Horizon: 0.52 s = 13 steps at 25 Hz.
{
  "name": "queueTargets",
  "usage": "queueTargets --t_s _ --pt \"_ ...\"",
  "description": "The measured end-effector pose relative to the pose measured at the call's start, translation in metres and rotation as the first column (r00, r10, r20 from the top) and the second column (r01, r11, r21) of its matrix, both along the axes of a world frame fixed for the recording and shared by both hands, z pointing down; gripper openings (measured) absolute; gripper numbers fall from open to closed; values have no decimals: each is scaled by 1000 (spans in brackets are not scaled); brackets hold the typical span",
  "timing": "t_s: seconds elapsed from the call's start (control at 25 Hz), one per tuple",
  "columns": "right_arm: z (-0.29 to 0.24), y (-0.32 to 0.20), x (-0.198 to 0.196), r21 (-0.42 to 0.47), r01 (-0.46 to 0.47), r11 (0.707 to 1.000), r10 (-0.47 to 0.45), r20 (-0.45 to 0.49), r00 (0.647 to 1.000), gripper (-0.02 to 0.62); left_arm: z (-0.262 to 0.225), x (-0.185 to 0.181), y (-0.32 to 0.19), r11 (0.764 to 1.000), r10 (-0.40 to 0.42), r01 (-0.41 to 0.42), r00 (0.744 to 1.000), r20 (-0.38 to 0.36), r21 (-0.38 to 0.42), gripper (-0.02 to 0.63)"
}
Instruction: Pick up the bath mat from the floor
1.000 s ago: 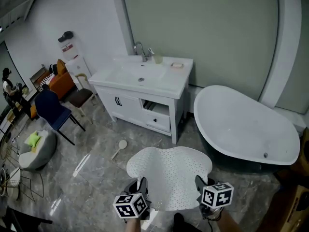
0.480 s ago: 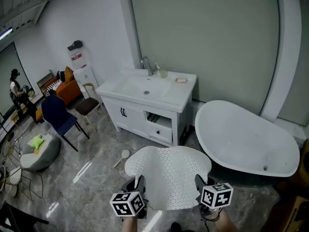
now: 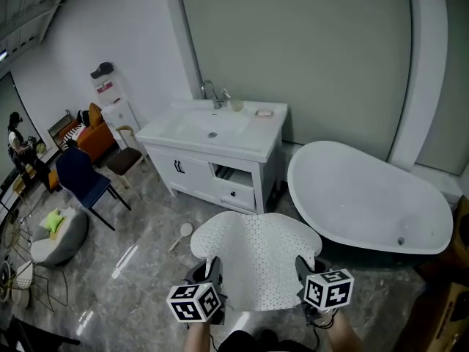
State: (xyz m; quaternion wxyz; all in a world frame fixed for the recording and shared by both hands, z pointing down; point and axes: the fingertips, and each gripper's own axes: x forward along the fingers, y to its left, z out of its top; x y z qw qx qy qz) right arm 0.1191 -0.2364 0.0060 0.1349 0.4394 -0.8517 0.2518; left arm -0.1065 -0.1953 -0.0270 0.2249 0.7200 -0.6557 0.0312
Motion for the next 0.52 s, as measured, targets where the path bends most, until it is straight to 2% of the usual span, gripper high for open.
queueTargets --t_s 0.24,0.52 --pt "7 0 9 -17 -61 998 61 13 998 20 6 7 -14 998 62 -61 998 9 -16 21" --pt "15 -14 -3 -25 -121 992 121 1 993 20 9 -13 -42 994 111 -111 994 17 -16 21"
